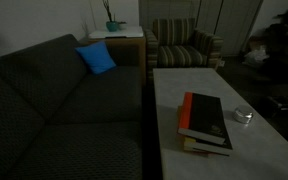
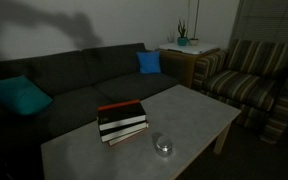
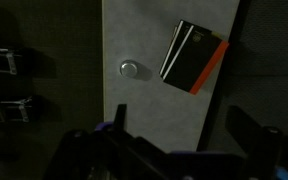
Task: Put the lid of the silver thing on the table
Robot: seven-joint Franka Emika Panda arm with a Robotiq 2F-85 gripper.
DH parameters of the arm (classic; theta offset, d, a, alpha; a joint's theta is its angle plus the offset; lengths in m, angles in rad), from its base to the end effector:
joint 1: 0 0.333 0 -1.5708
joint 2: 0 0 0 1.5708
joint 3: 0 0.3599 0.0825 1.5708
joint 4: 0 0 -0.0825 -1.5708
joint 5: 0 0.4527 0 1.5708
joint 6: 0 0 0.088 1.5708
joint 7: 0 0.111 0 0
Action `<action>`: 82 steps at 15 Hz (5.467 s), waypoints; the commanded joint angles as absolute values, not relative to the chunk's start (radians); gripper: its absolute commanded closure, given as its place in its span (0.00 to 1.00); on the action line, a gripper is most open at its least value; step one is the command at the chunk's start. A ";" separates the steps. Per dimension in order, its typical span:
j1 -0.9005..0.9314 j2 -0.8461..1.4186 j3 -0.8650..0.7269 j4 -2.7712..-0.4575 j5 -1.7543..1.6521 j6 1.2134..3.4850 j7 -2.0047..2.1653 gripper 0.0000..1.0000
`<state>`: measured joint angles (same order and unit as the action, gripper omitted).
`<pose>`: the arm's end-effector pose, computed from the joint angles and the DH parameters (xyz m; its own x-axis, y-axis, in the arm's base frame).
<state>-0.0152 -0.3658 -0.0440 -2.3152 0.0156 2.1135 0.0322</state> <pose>0.5035 -0.0304 0.5126 0.9819 -0.0982 0.1618 -0.0937 -0.9950 -0.0355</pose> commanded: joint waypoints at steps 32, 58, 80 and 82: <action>-0.065 0.118 -0.101 -1.731 -0.042 1.784 -0.458 0.00; -0.139 0.964 0.025 -0.955 -0.021 1.486 -0.713 0.00; -0.131 1.303 0.055 -0.806 0.017 1.510 -0.586 0.00; -0.125 1.315 0.048 -0.798 0.019 1.550 -0.551 0.00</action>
